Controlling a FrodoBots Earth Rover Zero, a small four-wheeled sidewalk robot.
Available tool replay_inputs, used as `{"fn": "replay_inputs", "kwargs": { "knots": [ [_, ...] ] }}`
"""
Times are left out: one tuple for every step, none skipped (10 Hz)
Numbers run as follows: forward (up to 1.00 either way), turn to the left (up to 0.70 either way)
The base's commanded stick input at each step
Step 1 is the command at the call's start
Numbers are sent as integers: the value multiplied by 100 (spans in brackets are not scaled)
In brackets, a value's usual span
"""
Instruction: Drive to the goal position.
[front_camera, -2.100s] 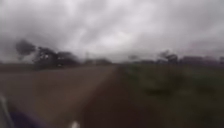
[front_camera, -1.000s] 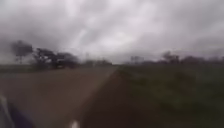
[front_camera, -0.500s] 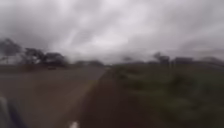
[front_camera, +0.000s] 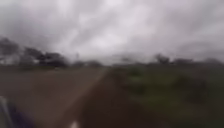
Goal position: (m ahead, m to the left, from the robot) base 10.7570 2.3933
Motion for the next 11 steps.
{"fn": "replay_inputs", "kwargs": {
  "knots": [
    [70, 0],
    [70, 0],
    [70, 0],
    [70, 0],
    [70, 0],
    [70, 0],
    [70, 0],
    [70, 0],
    [70, 0],
    [70, 0],
    [70, 0]
  ]
}}
